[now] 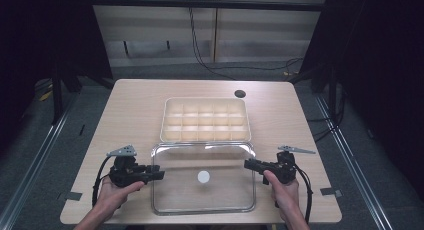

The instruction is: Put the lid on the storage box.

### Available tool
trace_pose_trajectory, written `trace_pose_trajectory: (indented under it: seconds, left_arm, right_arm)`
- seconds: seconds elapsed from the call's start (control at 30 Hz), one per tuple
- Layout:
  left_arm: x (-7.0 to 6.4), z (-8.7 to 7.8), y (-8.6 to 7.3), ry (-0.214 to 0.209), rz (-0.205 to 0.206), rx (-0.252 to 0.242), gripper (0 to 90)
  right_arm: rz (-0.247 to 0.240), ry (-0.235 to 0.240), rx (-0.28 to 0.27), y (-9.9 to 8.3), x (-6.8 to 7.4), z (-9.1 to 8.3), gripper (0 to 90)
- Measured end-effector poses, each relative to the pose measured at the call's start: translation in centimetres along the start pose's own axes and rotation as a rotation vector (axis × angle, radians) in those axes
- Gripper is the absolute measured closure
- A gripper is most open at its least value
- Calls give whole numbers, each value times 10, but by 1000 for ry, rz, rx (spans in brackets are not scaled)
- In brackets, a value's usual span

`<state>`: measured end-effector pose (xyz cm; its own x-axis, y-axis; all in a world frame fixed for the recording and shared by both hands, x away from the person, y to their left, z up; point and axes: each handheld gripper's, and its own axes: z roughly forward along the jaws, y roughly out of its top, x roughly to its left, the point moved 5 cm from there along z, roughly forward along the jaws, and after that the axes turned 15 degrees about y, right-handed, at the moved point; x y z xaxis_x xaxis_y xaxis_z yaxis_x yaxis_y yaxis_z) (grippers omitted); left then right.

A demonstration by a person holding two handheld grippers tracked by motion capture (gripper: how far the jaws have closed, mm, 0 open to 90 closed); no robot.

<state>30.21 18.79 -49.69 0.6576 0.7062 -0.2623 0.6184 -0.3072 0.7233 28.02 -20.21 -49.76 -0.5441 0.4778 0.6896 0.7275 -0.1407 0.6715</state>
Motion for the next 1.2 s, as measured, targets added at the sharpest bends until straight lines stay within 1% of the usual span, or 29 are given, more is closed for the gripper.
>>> trace_pose_trajectory:
  seconds: [0.07, 0.1, 0.13, 0.33, 0.4, 0.43, 0.5, 0.63, 0.73, 0.8, 0.83, 0.9, 0.97, 1.13, 1.2]
  left_arm:
    - [1, -1, 2, 1, -2, -8, 605]
    - [1, -2, 2, 0, -10, -10, 612]
    - [2, -3, 2, -2, -5, -12, 616]
    - [0, -4, 5, 10, -8, -30, 616]
    - [-1, -7, 8, 12, 3, -41, 621]
    - [-2, -8, 10, 8, 0, -51, 629]
    - [-2, -10, 12, 10, 7, -60, 646]
    - [-4, -14, 17, 14, 13, -80, 671]
    - [-4, -19, 21, 25, 21, -105, 679]
    - [-4, -23, 25, 14, 31, -107, 681]
    - [-4, -24, 26, 13, 28, -114, 681]
    - [-3, -26, 29, 16, 22, -124, 685]
    - [-3, -27, 31, 18, 22, -127, 687]
    - [-1, -29, 45, 18, 16, -156, 688]
    - [0, -28, 50, 27, 16, -163, 688]
  right_arm:
    - [-9, -6, -4, 3, 2, 2, 692]
    - [-15, -7, -3, 4, 2, 2, 692]
    - [-20, -8, -6, 5, 4, 2, 692]
    - [-28, -13, -18, 7, 7, 1, 694]
    - [-30, -13, -22, 9, 9, 1, 694]
    - [-36, -15, -25, 10, 10, 0, 695]
    - [-41, -16, -37, 13, 12, -1, 695]
    - [-60, -21, -43, 18, 17, -3, 695]
    - [-74, -20, -45, 20, 19, -3, 694]
    - [-78, -17, -49, 22, 20, -3, 693]
    - [-75, -14, -52, 23, 21, -2, 693]
    - [-73, -2, -62, 26, 22, -2, 694]
    - [-79, -2, -66, 29, 23, -2, 694]
    - [-97, -5, -89, 40, 26, -3, 694]
    - [-99, -4, -90, 42, 26, -3, 694]
